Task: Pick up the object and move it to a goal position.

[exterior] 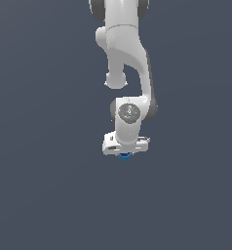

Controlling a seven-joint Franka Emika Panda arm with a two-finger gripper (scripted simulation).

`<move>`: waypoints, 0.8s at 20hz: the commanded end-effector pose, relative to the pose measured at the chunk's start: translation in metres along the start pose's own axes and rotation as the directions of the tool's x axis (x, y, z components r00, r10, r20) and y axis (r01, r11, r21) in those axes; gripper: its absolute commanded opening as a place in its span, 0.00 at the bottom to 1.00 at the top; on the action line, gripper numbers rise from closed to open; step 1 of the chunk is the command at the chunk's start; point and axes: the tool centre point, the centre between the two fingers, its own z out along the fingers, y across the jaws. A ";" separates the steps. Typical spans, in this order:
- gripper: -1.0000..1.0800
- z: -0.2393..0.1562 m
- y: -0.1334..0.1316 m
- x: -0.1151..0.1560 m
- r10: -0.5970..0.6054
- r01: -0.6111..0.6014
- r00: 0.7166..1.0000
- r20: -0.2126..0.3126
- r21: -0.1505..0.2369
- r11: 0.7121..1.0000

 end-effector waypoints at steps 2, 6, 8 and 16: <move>0.00 -0.003 -0.015 0.003 -0.002 0.002 1.000 -0.001 0.000 1.000; 0.00 -0.007 -0.046 0.008 -0.002 0.002 1.000 -0.001 0.000 1.000; 0.00 -0.009 -0.066 0.011 -0.002 0.002 1.000 -0.001 0.000 1.000; 0.00 -0.021 -0.151 0.027 -0.002 0.002 1.000 -0.001 0.000 1.000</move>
